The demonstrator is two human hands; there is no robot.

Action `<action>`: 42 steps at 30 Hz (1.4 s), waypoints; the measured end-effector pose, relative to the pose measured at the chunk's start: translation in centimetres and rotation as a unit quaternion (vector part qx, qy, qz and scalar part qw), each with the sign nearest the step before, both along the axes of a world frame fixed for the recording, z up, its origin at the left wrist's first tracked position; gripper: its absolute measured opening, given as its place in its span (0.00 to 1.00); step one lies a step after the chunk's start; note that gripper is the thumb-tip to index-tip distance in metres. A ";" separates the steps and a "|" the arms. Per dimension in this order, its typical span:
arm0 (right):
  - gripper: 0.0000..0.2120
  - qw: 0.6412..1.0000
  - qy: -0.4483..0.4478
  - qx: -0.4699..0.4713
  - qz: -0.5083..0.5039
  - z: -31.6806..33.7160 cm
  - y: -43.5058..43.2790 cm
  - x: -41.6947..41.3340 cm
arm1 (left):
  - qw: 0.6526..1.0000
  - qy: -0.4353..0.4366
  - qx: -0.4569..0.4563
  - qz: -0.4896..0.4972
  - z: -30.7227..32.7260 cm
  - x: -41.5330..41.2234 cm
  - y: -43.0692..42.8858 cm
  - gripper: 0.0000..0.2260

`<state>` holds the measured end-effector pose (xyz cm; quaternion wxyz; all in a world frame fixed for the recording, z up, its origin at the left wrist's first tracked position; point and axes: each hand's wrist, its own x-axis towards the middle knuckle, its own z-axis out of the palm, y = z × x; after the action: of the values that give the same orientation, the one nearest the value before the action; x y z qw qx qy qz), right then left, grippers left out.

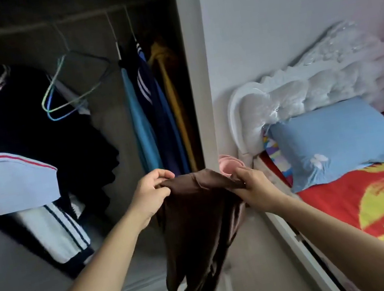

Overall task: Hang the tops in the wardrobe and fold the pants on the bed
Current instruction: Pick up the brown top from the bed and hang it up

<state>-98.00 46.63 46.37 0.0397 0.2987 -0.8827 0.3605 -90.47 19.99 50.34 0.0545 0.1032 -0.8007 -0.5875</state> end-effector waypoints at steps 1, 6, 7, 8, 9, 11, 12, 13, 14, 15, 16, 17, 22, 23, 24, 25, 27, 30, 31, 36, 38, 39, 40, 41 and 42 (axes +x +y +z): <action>0.12 1.000 0.012 -0.013 0.007 0.7 -1.6 0.1 | 1.000 -0.014 0.001 -0.001 0.0 0.8 -1.4 0.18; 0.15 0.998 0.045 -0.028 0.046 2.8 -9.5 1.2 | 0.997 -0.058 -0.026 -0.043 -0.1 3.3 -5.5 0.11; 0.12 0.998 0.029 -0.021 0.059 3.1 -10.6 1.2 | 0.997 -0.041 -0.055 -0.030 -0.2 3.5 -6.2 0.07; 0.10 0.997 0.004 -0.003 0.077 3.4 -11.6 1.1 | 0.997 -0.012 -0.079 -0.005 -0.3 3.6 -7.0 0.05; 0.11 0.995 -0.023 0.026 0.093 3.7 -12.6 0.9 | 0.995 0.021 -0.096 0.027 -0.4 3.5 -7.9 0.06; 0.14 0.986 -0.070 0.082 0.124 3.7 -14.5 0.4 | 0.987 0.070 -0.119 0.084 -0.5 3.3 -9.8 0.08; 0.13 0.983 -0.086 0.090 0.135 3.5 -15.4 0.1 | 0.983 0.080 -0.127 0.104 -0.4 3.2 -10.7 0.09; 0.13 0.980 -0.098 0.085 0.150 3.4 -16.4 -0.1 | 0.979 0.083 -0.137 0.123 -0.4 3.1 -11.5 0.10; 0.15 0.976 -0.119 0.070 0.168 3.2 -17.4 -0.4 | 0.975 0.080 -0.146 0.145 -0.4 3.0 -12.2 0.10; 0.18 0.969 -0.155 0.047 0.185 3.2 -18.5 -0.5 | 0.971 0.078 -0.150 0.168 -0.4 3.0 -12.8 0.09; 0.20 0.958 -0.202 0.022 0.202 3.2 -19.5 -0.7 | 0.968 0.075 -0.147 0.191 -0.4 2.8 -13.4 0.08; 0.22 0.944 -0.246 0.001 0.218 3.3 -20.4 -0.9 | 0.965 0.072 -0.141 0.209 -0.1 2.6 -14.1 0.07; 0.18 0.957 -0.145 -0.012 0.250 3.0 -25.3 -4.1 | 0.959 0.046 -0.162 0.226 1.8 0.8 -18.5 0.10; 0.14 0.965 -0.100 -0.029 0.243 3.0 -26.2 -4.9 | 0.960 0.041 -0.168 0.220 2.1 0.3 -19.4 0.10; 0.11 0.969 -0.077 -0.060 0.228 3.2 -27.1 -5.6 | 0.963 0.031 -0.167 0.211 2.3 -0.1 -20.1 0.10; 0.08 0.971 -0.064 -0.096 0.211 3.6 -27.9 -6.0 | 0.967 0.021 -0.160 0.198 2.3 -0.4 -20.7 0.11; 0.06 0.970 -0.060 -0.156 0.175 4.1 -29.5 -6.5 | 0.978 0.006 -0.117 0.175 2.0 -0.9 -21.3 0.12; 0.06 0.969 -0.071 -0.187 0.148 4.6 -31.6 -6.4 | 0.986 -0.019 -0.011 0.168 1.1 -1.7 -22.4 0.12; 0.07 0.968 -0.080 -0.187 0.144 4.8 -32.3 -6.2 | 0.985 -0.027 0.035 0.164 0.9 -1.8 -22.9 0.10; 0.06 0.963 -0.172 -0.154 0.142 5.2 -35.4 -6.5 | 0.972 -0.037 0.174 0.154 1.1 -3.0 -25.9 0.18; 0.05 0.938 -0.262 -0.171 0.148 5.5 -36.6 -6.5 | 0.970 -0.041 0.158 0.180 1.2 -3.4 -27.9 0.18; 0.06 0.929 -0.288 -0.184 0.141 5.6 -37.3 -6.5 | 0.969 -0.041 0.153 0.188 1.2 -3.6 -29.0 0.15; 0.07 0.925 -0.300 -0.194 0.129 5.7 -37.9 -6.3 | 0.969 -0.040 0.152 0.188 1.3 -3.6 -30.1 0.12; 0.07 0.927 -0.298 -0.199 0.113 5.7 -38.6 -6.2 | 0.973 -0.040 0.138 0.181 1.3 -3.6 -31.1 0.09; 0.06 0.934 -0.283 -0.199 0.093 5.8 -39.4 -6.0 | 0.978 -0.040 0.110 0.172 1.4 -3.6 -32.2 0.08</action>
<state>-104.05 7.26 52.16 -0.1873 0.2512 -0.7358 0.6003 -94.06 -12.17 51.70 0.1110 0.2677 -0.7033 -0.6491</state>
